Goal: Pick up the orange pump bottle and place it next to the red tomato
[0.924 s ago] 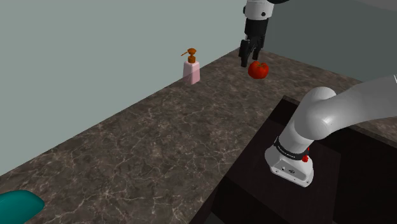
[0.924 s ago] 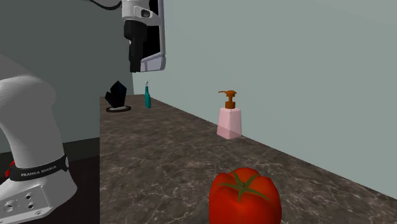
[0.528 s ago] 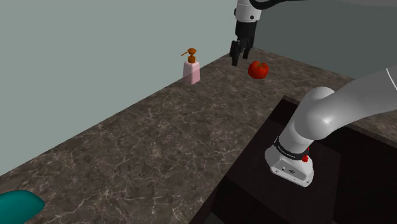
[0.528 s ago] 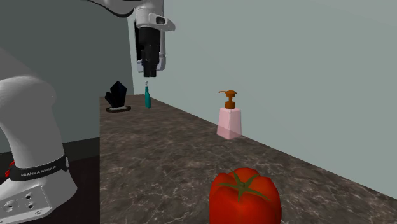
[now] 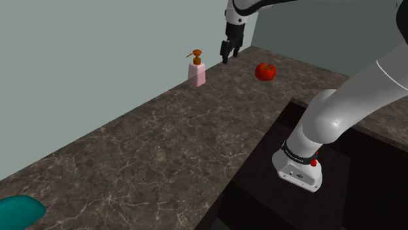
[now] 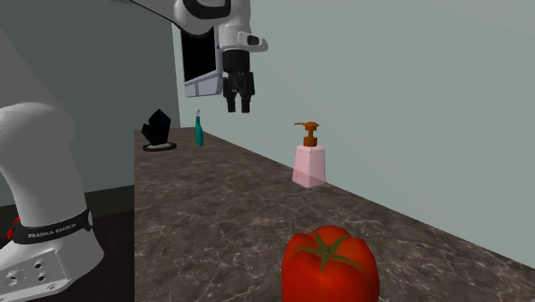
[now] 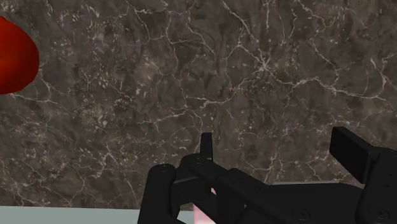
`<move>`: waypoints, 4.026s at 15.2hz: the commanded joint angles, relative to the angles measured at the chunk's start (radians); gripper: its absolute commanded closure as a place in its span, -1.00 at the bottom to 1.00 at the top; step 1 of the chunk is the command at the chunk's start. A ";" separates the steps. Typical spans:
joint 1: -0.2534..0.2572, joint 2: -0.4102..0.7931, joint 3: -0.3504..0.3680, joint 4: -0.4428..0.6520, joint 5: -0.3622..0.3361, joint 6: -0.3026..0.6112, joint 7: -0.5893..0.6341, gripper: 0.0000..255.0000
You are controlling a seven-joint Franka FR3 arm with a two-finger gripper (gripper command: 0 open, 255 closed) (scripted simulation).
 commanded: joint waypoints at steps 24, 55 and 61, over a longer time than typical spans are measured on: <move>-0.023 0.645 -0.047 0.517 0.121 0.291 -0.223 -1.00; -0.024 0.622 -0.050 0.654 0.114 0.132 -0.219 1.00; -0.026 0.623 -0.051 0.736 0.114 0.051 -0.218 1.00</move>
